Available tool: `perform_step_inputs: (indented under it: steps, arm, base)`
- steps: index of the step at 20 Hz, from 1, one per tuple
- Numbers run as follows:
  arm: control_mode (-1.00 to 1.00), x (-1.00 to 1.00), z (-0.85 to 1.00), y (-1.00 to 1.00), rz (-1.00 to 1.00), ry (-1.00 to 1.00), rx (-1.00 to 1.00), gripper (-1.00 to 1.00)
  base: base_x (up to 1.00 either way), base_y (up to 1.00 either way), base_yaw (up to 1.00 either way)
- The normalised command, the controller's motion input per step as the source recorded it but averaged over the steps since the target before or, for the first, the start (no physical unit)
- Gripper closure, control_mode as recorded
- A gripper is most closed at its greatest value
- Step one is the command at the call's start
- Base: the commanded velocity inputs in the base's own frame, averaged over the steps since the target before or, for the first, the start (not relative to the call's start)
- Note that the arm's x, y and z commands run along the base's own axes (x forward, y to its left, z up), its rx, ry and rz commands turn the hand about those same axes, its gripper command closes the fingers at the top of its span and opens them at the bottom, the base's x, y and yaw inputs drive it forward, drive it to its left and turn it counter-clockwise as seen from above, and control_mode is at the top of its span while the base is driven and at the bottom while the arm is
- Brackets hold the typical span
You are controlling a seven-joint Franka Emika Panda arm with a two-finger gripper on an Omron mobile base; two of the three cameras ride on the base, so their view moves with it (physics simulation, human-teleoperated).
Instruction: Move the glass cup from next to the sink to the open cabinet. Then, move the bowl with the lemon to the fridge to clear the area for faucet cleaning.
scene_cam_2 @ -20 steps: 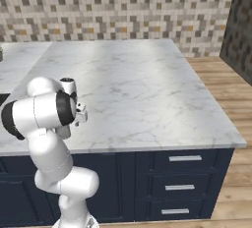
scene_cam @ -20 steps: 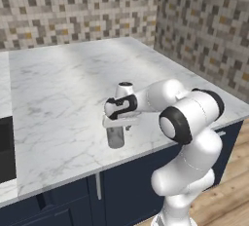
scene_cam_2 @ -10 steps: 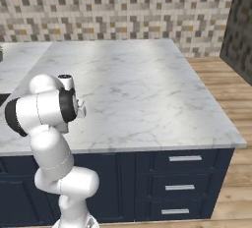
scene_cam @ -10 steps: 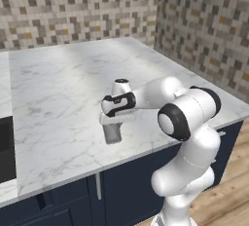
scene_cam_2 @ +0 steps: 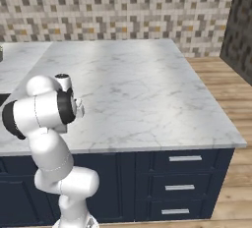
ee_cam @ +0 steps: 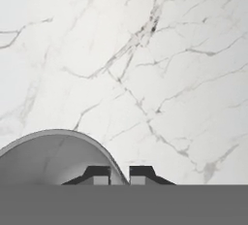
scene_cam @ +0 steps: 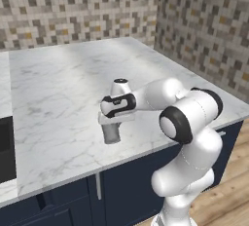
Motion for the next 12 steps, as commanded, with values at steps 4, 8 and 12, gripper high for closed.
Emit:
perform_step_inputs:
  steps: [4,8,12]
  arm:
    - [-1.00,-0.26,0.15,0.00,0.00,-0.09,0.00,1.00]
    - [-1.00,-0.45,0.98,0.00,0.00,-0.29,0.00,1.00]
    - [-1.00,-0.65,1.00,-0.01,0.00,-0.45,0.00,1.00]
  base:
    - [0.00,0.00,0.00]
    - [0.00,0.00,0.00]
    - [0.00,0.00,0.00]
